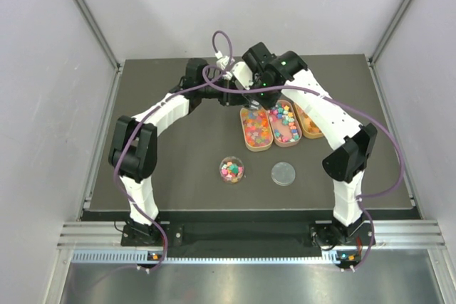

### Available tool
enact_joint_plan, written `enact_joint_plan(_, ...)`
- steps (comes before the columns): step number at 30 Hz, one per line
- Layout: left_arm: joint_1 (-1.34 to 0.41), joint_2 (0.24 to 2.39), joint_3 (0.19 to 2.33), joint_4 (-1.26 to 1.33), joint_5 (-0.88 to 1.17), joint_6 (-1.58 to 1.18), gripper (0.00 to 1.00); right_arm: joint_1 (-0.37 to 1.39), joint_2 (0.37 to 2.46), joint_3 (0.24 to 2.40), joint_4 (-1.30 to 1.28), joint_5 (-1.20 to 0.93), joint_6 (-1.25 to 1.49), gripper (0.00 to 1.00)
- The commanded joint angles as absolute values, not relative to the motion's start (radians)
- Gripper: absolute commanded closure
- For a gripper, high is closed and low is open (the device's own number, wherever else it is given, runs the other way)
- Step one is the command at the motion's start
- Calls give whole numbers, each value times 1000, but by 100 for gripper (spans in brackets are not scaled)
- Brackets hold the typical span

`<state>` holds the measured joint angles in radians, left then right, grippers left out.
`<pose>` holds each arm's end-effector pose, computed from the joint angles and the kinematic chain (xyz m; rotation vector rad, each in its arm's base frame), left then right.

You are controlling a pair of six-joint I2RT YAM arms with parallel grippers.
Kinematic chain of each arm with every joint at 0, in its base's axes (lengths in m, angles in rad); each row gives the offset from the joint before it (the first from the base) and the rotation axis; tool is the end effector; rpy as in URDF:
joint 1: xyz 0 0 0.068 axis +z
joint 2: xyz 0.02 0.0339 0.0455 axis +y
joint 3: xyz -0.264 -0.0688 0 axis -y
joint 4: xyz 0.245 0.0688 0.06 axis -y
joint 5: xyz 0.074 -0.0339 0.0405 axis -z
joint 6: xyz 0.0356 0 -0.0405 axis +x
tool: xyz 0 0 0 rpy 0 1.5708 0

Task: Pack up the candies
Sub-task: Move the storage box to the center of the board.

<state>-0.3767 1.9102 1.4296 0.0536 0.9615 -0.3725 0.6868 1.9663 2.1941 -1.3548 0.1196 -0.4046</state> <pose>0.3973 -0.1886 0.2633 0.6671 1.9734 -1.4237 0.3072 0.2464 0.3721 -1.3626 2.3139 -0.0740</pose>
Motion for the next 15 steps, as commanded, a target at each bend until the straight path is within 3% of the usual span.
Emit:
enact_joint_plan(1,-405,1902,1416,63,971,-360,100,703,1885,2287,-1227,173,-371,100)
enact_joint_plan(6,-385,1861,1456,19,878,-327,99,695,1888,2250,-1236,190,-362,100)
enact_joint_plan(12,-213,1798,1470,55,677,-322,76,641,1806,2062,-1266,158,-278,100)
enact_joint_plan(15,-160,1845,1493,57,629,-276,75,575,1786,2005,-1288,98,-189,100)
